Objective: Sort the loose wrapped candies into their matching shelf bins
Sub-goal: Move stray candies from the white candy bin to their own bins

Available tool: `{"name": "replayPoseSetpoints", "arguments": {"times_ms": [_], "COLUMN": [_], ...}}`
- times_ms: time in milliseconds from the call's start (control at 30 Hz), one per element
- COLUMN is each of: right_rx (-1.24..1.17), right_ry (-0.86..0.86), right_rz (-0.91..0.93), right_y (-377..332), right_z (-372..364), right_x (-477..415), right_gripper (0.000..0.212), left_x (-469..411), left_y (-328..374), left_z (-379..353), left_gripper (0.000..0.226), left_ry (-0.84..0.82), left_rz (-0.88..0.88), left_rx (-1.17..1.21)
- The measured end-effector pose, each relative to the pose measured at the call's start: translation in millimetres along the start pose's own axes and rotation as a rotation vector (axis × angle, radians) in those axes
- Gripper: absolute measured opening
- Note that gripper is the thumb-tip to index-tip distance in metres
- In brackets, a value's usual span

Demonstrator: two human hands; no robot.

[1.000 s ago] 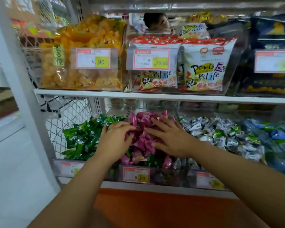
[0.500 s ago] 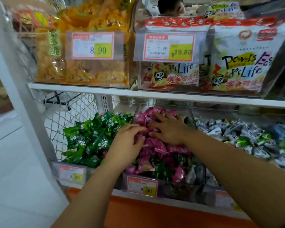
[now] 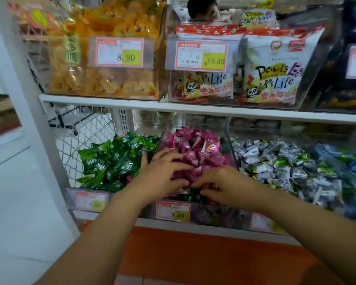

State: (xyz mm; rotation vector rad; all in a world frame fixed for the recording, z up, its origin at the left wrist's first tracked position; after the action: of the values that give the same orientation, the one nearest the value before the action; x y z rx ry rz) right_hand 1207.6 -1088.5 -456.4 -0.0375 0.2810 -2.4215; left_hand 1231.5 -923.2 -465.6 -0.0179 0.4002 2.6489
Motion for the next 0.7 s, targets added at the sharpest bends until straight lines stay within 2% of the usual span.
{"name": "replayPoseSetpoints", "arguments": {"times_ms": [133,233,433,567,700], "right_rx": [0.057,0.053,0.15,0.17,0.175], "right_ry": [-0.105,-0.149,-0.121,-0.111,-0.06], "right_rz": [-0.078,-0.131,-0.153,-0.112,-0.093], "right_y": [4,8,4,-5,-9], "right_z": [-10,-12,-15,-15,-16], "right_x": [-12,-21,-29,-26,-31], "right_gripper": [0.054,0.061,0.05,0.051,0.038], "left_x": [14,30,38,32,24], "left_y": [-12,-17,-21,-24,-26], "left_z": [8,-4,-13,-13,-14], "left_gripper": [0.041,0.039,0.034,0.029,0.026], "left_ry": [-0.022,-0.025,0.091,0.104,0.083], "left_rz": [0.018,0.017,-0.027,-0.024,-0.05], "left_rx": [-0.041,-0.092,-0.135,-0.099,-0.096]}}
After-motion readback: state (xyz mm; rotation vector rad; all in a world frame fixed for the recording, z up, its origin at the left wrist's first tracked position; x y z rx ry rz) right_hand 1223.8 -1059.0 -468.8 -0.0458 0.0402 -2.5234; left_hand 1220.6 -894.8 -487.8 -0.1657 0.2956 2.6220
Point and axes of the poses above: each hand's wrist, its own x-axis away from the middle knuckle, its own z-axis out of the back of the hand, y = z × x, the point moved 3 cm from there along -x, towards the middle knuckle, and after that the axes turned 3 degrees about -y, right-handed, at the moved point
